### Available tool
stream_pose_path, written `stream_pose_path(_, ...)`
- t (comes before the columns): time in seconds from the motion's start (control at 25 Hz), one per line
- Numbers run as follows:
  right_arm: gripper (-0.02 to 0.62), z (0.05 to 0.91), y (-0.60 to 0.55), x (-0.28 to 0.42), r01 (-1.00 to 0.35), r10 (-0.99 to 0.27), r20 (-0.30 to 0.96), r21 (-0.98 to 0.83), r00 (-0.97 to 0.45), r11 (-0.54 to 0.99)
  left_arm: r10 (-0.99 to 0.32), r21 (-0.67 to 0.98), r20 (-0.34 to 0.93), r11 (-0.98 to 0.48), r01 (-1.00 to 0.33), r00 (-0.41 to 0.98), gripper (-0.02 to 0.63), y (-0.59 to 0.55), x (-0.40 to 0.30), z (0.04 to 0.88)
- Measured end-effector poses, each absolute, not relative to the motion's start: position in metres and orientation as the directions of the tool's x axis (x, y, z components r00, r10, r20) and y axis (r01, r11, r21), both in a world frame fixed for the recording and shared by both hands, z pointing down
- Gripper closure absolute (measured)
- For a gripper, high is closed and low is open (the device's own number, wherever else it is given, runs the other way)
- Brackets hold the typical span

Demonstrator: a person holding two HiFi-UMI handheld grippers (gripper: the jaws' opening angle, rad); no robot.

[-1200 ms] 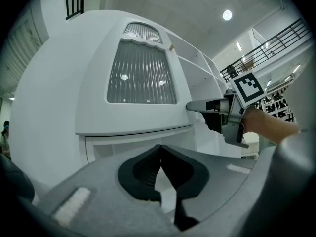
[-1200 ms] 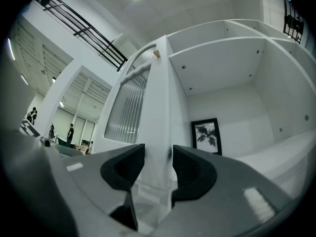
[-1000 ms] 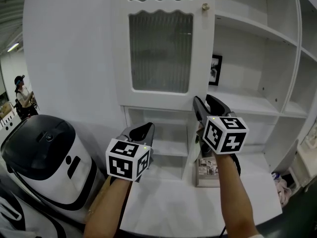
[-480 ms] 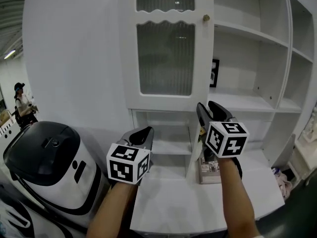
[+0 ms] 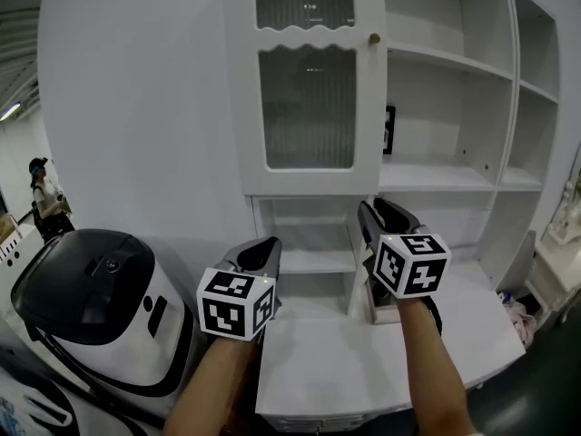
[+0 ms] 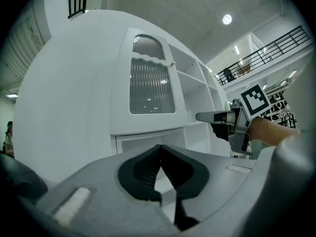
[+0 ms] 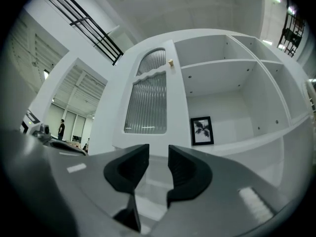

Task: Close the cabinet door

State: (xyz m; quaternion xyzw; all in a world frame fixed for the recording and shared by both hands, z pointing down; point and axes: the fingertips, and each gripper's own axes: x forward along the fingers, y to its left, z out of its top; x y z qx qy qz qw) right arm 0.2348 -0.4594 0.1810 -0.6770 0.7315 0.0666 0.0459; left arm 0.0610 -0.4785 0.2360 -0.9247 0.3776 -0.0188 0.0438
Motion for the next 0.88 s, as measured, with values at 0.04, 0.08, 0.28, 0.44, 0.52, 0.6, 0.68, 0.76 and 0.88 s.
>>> stream_pose_path(0.04, 0.474, 0.183, -0.456, 0.231, -0.997, -0.985, -0.154, 0.035, -0.078, 0.074, -0.699, -0.094, 0.003, -0.712, -0.696, 0.715, 0.603, -0.476, 0.057, 0.236)
stream_pose_path(0.08, 0.48, 0.185, -0.452, 0.227, -0.997, -0.985, -0.151, 0.033, -0.078, 0.074, -0.698, -0.093, 0.005, -0.713, -0.695, 0.716, 0.603, -0.473, 0.053, 0.237)
stream_pose_path(0.28, 0.495, 0.196, -0.434, 0.204, -0.997, -0.987, -0.136, 0.03, -0.081, 0.078, -0.694, -0.092, 0.02, -0.718, -0.689, 0.72, 0.603, -0.46, 0.035, 0.244)
stream_pose_path(0.44, 0.512, 0.205, -0.418, 0.189, -0.997, -0.989, -0.125, 0.023, -0.078, 0.076, -0.687, -0.093, 0.024, -0.725, -0.682, 0.727, 0.603, -0.448, 0.022, 0.25)
stream_pose_path(0.52, 0.525, 0.209, -0.411, 0.183, -0.997, -0.99, -0.119, 0.019, -0.077, 0.076, -0.686, -0.091, 0.028, -0.726, -0.682, 0.727, 0.603, -0.444, 0.017, 0.253)
stream_pose_path(0.6, 0.537, 0.212, -0.404, 0.177, -0.997, -0.991, -0.113, 0.016, -0.077, 0.076, -0.688, -0.088, 0.03, -0.725, -0.683, 0.726, 0.603, -0.44, 0.011, 0.255)
stream_pose_path(0.68, 0.555, 0.216, -0.396, 0.173, -0.997, -0.991, -0.106, 0.017, -0.077, 0.075, -0.688, -0.085, 0.03, -0.724, -0.684, 0.725, 0.603, -0.436, 0.006, 0.257)
stream_pose_path(0.76, 0.579, 0.218, -0.389, 0.17, -0.997, -0.992, -0.1, 0.015, -0.08, 0.079, -0.687, -0.083, 0.032, -0.726, -0.683, 0.726, 0.603, -0.432, 0.004, 0.259)
stream_pose_path(0.88, 0.589, 0.221, -0.381, 0.164, -0.996, -0.992, -0.097, 0.008, -0.084, 0.083, -0.682, -0.083, 0.039, -0.731, -0.678, 0.73, 0.603, -0.426, 0.002, 0.262)
